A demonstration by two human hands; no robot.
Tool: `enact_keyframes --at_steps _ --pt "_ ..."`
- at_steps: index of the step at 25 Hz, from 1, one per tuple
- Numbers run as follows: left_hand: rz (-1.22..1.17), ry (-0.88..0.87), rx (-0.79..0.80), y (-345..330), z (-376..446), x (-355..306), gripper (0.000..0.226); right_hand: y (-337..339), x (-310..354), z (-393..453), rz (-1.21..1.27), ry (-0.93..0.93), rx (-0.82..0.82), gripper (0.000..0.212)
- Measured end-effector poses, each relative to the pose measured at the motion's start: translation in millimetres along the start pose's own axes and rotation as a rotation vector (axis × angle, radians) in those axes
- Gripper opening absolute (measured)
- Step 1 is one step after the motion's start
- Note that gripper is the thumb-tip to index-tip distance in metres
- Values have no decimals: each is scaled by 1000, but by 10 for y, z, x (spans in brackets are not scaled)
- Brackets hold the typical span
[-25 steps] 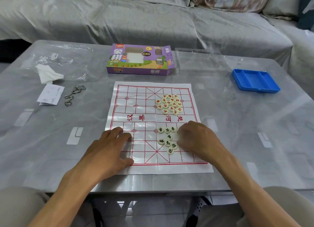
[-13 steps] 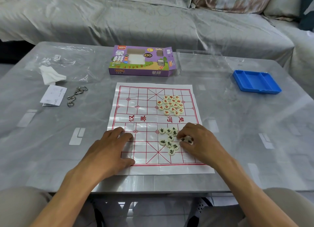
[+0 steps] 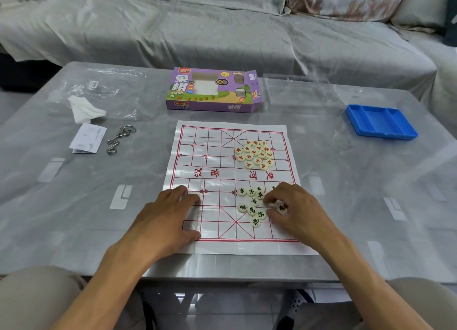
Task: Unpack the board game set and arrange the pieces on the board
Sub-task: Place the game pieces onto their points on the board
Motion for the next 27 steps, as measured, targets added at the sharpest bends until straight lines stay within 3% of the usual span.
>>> enact_keyframes --at_steps 5,15,21,27 --pt "29 10 -53 48 -1 23 69 39 8 -55 33 -18 17 27" --pt "19 47 -33 39 4 46 67 71 -32 -108 20 -123 -8 23" --pt "-6 47 -16 43 -12 67 64 16 23 -54 4 -71 -9 25" --pt "-94 156 -30 176 -82 238 74 31 25 -43 15 -79 -3 26"
Point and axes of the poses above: each hand's wrist, its own z-axis towards the middle knuckle, its own y-axis out of the back of the hand, x = y × z, the point moved 4 cm from there along z, towards the middle knuckle, and after that the axes turned 10 degrees about x, right-handed, at the moved point
